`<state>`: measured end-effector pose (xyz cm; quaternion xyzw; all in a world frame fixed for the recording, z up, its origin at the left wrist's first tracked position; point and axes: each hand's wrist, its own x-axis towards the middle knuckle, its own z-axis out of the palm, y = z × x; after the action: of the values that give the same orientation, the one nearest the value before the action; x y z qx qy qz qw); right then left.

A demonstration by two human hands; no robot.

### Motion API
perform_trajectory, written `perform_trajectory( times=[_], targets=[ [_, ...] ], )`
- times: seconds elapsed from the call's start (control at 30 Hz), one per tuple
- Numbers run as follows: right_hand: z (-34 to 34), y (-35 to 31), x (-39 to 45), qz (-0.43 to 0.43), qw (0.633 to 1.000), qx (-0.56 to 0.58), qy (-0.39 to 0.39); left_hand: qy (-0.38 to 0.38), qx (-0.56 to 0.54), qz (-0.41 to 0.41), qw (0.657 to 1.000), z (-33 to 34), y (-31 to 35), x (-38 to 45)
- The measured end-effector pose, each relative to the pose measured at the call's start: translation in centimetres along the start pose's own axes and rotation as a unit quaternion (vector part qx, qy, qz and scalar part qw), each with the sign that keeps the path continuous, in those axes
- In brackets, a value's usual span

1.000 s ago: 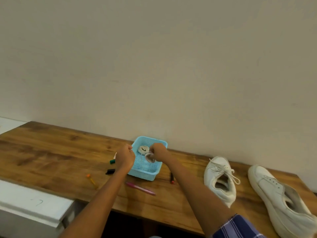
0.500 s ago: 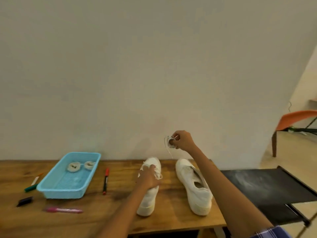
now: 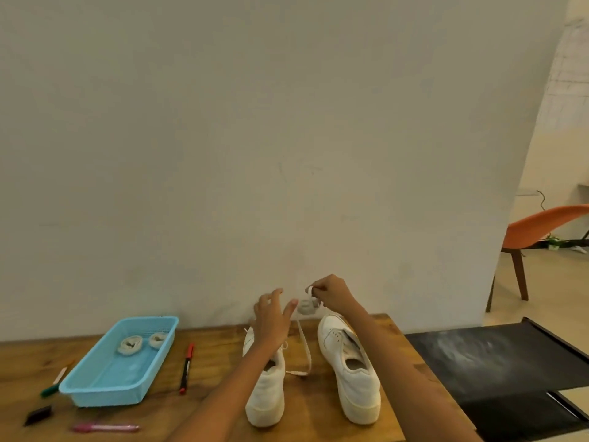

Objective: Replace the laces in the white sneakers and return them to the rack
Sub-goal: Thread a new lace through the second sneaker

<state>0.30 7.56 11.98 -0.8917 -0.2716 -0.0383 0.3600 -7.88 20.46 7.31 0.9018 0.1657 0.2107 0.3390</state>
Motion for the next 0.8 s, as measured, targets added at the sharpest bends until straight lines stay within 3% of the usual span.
perform_trajectory(
  times=[0.1, 0.23, 0.33, 0.5, 0.67, 0.8],
  targets=[
    [-0.3, -1.3, -0.3, -0.014, 1.0, -0.015, 0.002, -0.058, -0.119, 0.03, 0.991, -0.4, 2.9, 0.3],
    [-1.6, -1.8, -0.3, 0.001, 1.0, 0.02, -0.001, -0.021, -0.1, 0.012, 0.995, -0.8, 4.4, 0.4],
    [-2.9, -1.9, -0.7, 0.025, 0.99, 0.137, 0.017, -0.008, -0.081, 0.027, 0.996, -1.0, 4.9, 0.2],
    [-4.0, -1.8, -1.0, 0.063, 0.923, 0.369, 0.087, -0.024, -0.078, 0.023, 0.996, 0.3, 5.1, 0.9],
    [-4.9, 0.9, 1.3, 0.07, 0.926, 0.325, 0.181, -0.025, -0.184, -0.032, 0.982, 2.2, 3.3, 3.0],
    [-4.4, 4.7, 3.8, 0.104, 0.936, 0.232, 0.241, -0.024, -0.141, -0.036, 0.989, 4.2, 2.2, 5.0]
  ],
)
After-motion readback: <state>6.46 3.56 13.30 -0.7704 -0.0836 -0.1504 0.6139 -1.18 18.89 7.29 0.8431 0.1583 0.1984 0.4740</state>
